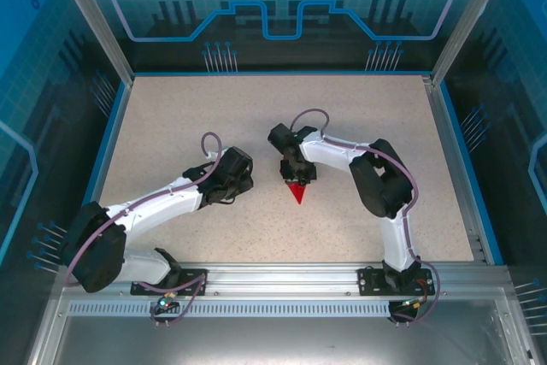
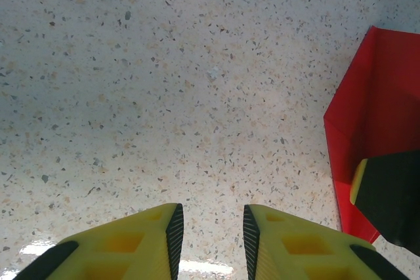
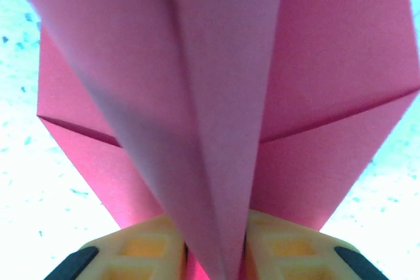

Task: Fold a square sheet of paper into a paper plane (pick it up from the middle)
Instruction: Move a paper plane to the center of the table, then reset both arms

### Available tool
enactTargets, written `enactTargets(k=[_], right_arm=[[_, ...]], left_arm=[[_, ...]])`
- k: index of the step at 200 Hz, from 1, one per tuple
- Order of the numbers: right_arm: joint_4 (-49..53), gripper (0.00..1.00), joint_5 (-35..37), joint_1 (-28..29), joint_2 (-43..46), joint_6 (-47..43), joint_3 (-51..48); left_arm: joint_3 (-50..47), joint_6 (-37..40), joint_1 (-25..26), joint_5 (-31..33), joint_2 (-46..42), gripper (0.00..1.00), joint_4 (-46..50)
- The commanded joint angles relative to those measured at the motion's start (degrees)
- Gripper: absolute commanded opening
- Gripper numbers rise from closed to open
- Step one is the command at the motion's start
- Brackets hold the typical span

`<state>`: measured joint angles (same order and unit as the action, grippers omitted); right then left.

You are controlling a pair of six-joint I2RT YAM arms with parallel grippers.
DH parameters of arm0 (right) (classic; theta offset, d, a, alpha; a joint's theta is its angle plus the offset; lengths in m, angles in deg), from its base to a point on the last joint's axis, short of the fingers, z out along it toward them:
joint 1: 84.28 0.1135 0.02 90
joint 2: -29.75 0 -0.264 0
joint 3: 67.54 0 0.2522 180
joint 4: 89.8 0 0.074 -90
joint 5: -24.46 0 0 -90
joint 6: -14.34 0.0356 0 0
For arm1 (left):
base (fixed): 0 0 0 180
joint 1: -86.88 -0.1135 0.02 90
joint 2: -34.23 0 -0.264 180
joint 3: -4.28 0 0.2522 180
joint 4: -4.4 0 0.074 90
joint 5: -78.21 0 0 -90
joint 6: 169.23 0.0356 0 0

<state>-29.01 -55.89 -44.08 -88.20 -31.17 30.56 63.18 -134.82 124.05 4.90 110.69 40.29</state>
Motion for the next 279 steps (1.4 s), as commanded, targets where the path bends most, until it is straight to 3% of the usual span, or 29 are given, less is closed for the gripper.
enactTargets(k=[1, 33, 54, 105, 138, 157, 168, 174, 199, 234, 256, 279], right_arm=[[0.1, 0.3, -2.5, -0.1, 4.3, -1.1, 1.0], [0.9, 0.44, -2.1, -0.1, 10.7, -2.7, 1.8], [0.8, 0.46, -0.4, 0.0, 16.2, -4.1, 1.1], [0.7, 0.58, 16.7, -0.3, 34.4, -7.7, -4.1], [-3.9, 0.76, 28.1, -1.8, 46.6, -12.6, -10.6], [-6.3, 0.88, 35.5, -4.1, 52.6, -14.8, -14.8], [-8.3, 0.98, 39.9, -5.9, 55.7, -15.8, -18.1], [-10.0, 0.99, 41.1, -7.4, 57.1, -16.7, -20.0], [-18.7, 0.99, 34.0, -16.2, 59.2, -26.1, -30.3], [-26.7, 0.99, 24.3, -28.5, 55.5, -27.4, -39.0], [-37.2, 0.99, 19.1, -30.8, 52.2, -33.7, -44.8], [-46.7, 0.99, 17.6, -32.2, 48.4, -35.9, -48.1]], left_arm=[[1.2, -0.3, -0.6, -0.3, 0.3, 0.34, 0.2], [2.1, 0.7, -0.6, 0.3, 0.2, 0.33, 0.9], [2.4, 1.2, -0.6, 1.1, -0.2, 0.34, 1.5], [2.3, 2.1, -0.5, 3.7, -1.8, 0.36, 2.4], [2.4, 4.0, -0.7, 6.5, -3.3, 0.4, 3.0], [2.3, 5.9, -0.9, 10.6, -4.8, 0.49, 4.2], [1.9, 7.1, -1.1, 14.2, -5.7, 0.6, 5.1], [1.6, 7.8, -1.5, 16.3, -6.4, 0.67, 5.7], [0.8, 11.7, -5.1, 21.9, -8.6, 0.98, 7.3], [-1.8, 22.2, -12.0, 25.8, -11.0, 0.98, 1.5], [-4.2, 29.8, -20.4, 15.5, -11.0, 0.99, -4.8], [-8.0, 34.5, -25.6, 13.7, -10.0, 0.99, -13.5]])
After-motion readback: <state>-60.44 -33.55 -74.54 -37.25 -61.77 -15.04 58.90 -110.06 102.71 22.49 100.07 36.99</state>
